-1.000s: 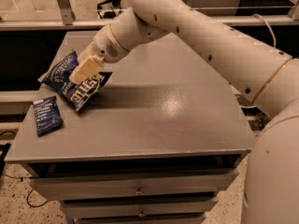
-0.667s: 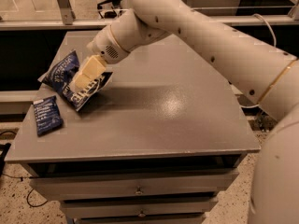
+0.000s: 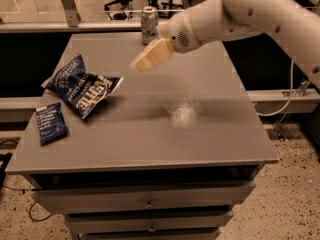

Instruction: Move blue chip bag near rxbar blueberry

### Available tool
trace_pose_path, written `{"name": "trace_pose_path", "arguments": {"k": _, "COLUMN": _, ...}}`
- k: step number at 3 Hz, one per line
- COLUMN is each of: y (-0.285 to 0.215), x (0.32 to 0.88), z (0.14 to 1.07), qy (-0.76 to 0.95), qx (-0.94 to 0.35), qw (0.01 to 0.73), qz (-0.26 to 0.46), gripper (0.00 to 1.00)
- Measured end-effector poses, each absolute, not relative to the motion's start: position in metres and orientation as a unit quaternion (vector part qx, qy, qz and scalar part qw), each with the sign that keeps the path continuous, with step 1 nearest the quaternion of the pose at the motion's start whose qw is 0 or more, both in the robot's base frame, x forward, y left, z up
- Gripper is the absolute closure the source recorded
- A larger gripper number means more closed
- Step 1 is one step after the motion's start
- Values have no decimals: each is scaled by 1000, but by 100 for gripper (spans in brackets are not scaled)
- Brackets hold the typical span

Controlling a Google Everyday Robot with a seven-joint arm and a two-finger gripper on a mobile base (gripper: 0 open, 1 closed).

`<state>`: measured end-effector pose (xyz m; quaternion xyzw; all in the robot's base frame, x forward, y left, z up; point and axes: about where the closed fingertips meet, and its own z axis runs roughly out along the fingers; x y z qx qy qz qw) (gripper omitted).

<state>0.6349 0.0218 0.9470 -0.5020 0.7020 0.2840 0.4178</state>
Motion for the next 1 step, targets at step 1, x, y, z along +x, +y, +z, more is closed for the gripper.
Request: {"name": "trace_pose_path", "arguments": {"k": 1, "y": 6, "x": 637, "z": 949, "qy": 707, "qx": -492, "qw": 423, "qz": 280, "gripper": 0}}
